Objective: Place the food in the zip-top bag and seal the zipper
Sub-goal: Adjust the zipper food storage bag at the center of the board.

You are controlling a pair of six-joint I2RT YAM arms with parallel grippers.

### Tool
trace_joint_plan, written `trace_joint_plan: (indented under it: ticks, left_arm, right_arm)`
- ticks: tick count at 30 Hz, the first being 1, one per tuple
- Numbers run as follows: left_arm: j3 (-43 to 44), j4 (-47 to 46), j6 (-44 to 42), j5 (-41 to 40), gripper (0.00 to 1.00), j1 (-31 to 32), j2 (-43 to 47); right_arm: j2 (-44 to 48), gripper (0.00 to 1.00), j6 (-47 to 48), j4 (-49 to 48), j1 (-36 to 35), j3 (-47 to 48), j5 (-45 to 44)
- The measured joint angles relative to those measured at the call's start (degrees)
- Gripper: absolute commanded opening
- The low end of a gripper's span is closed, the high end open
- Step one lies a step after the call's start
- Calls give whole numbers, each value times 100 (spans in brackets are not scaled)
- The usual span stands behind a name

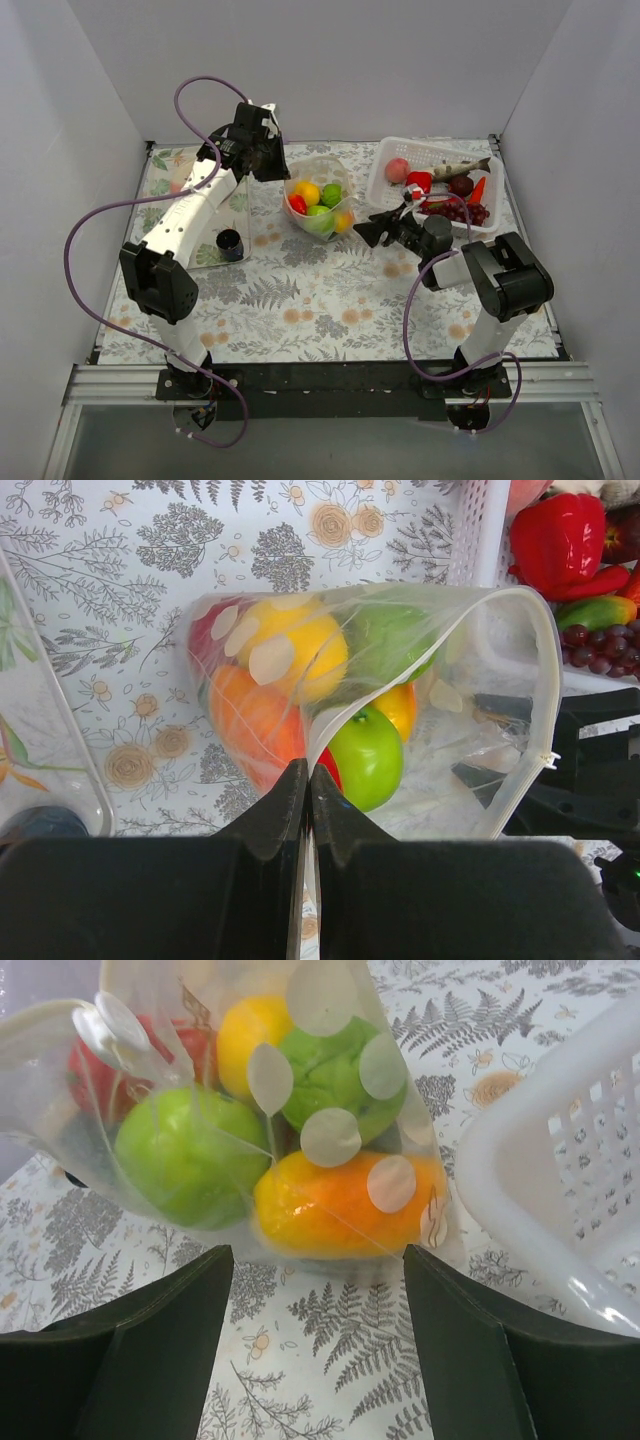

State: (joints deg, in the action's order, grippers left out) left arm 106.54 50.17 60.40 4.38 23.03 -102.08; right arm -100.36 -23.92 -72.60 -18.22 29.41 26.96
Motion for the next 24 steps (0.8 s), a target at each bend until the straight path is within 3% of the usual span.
trace_joint_plan:
  ticks: [12,24]
  left_arm:
    - [0,0,-2,81,0,-4,0]
    - [-2,0,-4,87,0,-4,0]
  right_arm:
    - [2,66,560,-114,-302,782,-393]
    - [13,63,776,-109,-481,907,-492]
